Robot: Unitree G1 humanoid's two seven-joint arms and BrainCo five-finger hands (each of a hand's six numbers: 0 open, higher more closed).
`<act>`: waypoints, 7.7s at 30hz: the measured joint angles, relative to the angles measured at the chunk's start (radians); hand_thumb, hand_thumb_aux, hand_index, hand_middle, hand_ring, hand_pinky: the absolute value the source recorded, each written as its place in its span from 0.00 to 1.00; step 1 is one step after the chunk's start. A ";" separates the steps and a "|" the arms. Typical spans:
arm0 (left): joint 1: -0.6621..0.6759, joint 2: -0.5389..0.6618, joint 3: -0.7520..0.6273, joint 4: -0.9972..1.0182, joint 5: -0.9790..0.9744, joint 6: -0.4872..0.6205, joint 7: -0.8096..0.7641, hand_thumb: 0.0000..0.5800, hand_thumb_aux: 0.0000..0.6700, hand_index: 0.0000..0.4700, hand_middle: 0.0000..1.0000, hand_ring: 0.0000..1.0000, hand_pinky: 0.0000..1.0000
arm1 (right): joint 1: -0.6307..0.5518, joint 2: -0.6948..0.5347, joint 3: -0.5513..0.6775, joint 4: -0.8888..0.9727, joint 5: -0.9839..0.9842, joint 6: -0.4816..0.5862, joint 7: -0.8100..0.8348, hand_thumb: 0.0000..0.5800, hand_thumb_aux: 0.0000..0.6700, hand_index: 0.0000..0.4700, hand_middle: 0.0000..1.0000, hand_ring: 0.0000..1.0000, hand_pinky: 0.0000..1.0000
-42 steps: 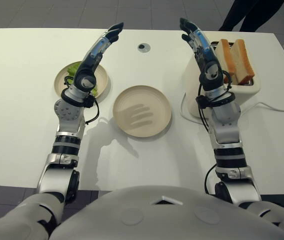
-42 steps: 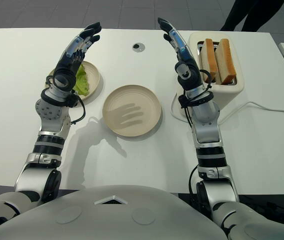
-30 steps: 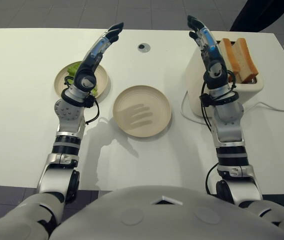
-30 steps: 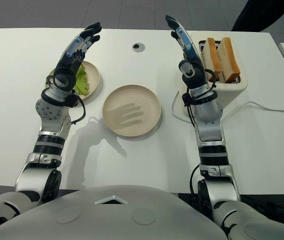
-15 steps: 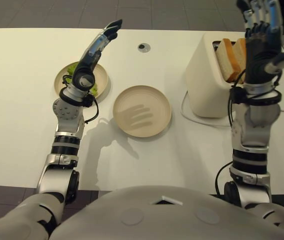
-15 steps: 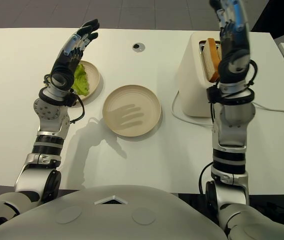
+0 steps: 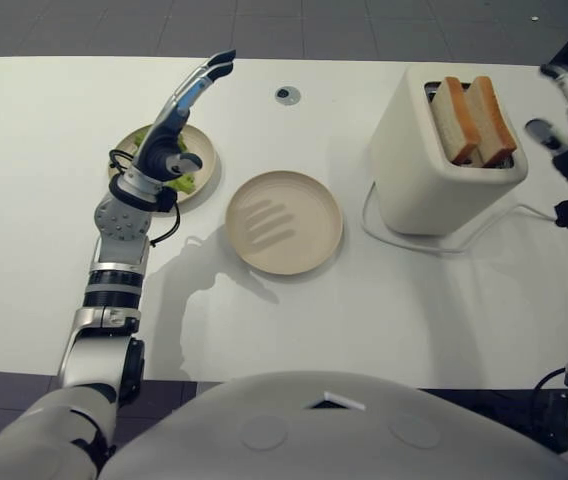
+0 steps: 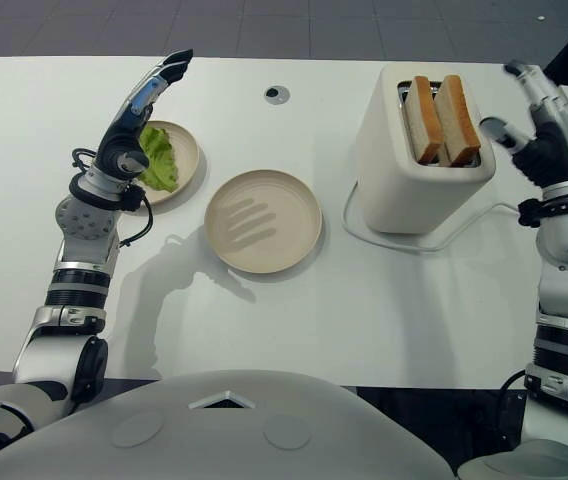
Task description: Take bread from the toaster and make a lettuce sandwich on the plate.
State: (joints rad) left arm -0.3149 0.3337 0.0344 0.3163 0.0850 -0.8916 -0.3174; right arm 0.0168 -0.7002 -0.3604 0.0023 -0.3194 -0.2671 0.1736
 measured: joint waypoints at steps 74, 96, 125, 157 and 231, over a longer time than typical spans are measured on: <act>-0.221 0.319 -0.435 0.466 0.734 0.381 0.658 1.00 1.00 1.00 0.00 0.00 0.00 | -0.137 0.307 0.605 0.130 -0.132 -0.123 0.046 0.00 0.00 0.00 0.00 0.00 0.00; -0.035 0.110 -0.445 0.067 0.444 0.154 0.328 1.00 1.00 1.00 0.00 0.00 0.00 | -0.148 0.378 0.357 -0.219 0.165 -0.077 -0.068 0.00 0.00 0.00 0.00 0.00 0.00; 0.033 0.194 -0.396 0.012 0.480 0.120 0.204 0.00 0.00 0.00 0.00 0.00 0.00 | -0.075 -0.084 0.210 -0.041 -0.168 0.044 0.033 1.00 1.00 1.00 0.02 0.02 0.02; 0.041 0.137 -0.189 -0.205 -0.150 0.005 0.174 0.00 0.00 0.00 0.00 0.00 0.00 | -0.218 0.296 0.264 -0.264 0.209 0.033 -0.121 1.00 1.00 1.00 1.00 1.00 1.00; 0.124 0.243 -0.346 0.136 -0.009 0.074 -0.527 0.93 0.74 0.74 1.00 1.00 1.00 | -0.033 0.207 0.741 0.072 0.131 -0.189 0.448 1.00 1.00 1.00 1.00 1.00 1.00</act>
State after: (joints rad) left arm -0.1905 0.5764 -0.3118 0.4526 0.0759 -0.8175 -0.8448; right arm -0.0162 -0.4934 0.3810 0.0742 -0.1885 -0.4564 0.6221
